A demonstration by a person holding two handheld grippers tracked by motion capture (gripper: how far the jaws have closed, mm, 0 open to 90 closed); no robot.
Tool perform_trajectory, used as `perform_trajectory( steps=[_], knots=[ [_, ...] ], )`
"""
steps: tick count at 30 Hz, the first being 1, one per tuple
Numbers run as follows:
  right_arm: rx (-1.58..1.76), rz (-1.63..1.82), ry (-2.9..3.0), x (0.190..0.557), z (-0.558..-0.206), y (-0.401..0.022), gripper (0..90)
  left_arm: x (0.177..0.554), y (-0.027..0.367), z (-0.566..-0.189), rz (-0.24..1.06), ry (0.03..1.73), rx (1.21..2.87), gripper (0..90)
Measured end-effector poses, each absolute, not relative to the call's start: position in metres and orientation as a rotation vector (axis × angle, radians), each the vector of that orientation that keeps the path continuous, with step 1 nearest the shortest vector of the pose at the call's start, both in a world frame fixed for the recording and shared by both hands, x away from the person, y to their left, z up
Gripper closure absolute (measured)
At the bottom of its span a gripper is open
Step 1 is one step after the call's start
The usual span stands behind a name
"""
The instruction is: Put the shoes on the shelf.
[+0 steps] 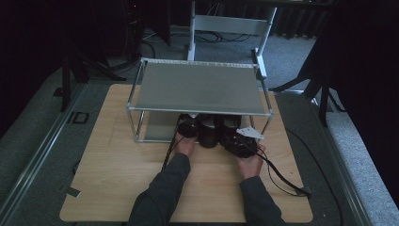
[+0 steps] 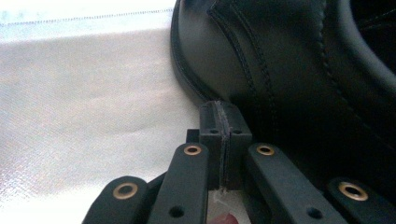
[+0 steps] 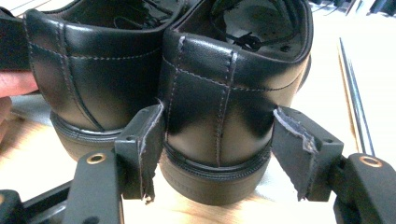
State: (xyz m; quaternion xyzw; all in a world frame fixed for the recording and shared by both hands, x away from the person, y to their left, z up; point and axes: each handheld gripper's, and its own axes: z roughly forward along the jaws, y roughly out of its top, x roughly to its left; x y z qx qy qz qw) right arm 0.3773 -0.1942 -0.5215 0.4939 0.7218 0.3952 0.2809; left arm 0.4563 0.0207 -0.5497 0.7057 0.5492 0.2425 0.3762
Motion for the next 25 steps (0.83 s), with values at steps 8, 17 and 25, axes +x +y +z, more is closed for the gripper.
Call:
perform_trajectory(
  steps=[8, 17, 25],
  knots=[
    [1.342, 1.065, 1.977, 0.37, -0.522, -0.215, 35.3, 0.437, 0.036, -0.548, 0.558, 1.363, 1.856, 70.1],
    [1.305, 1.017, 2.058, 0.356, -0.517, -0.221, 32.1, 0.394, 0.057, -0.546, 0.534, 1.286, 1.945, 64.5],
    [1.297, 0.939, 2.115, 0.341, -0.518, -0.243, 32.0, 0.362, 0.082, -0.537, 0.555, 1.23, 1.982, 63.0]
  ],
)
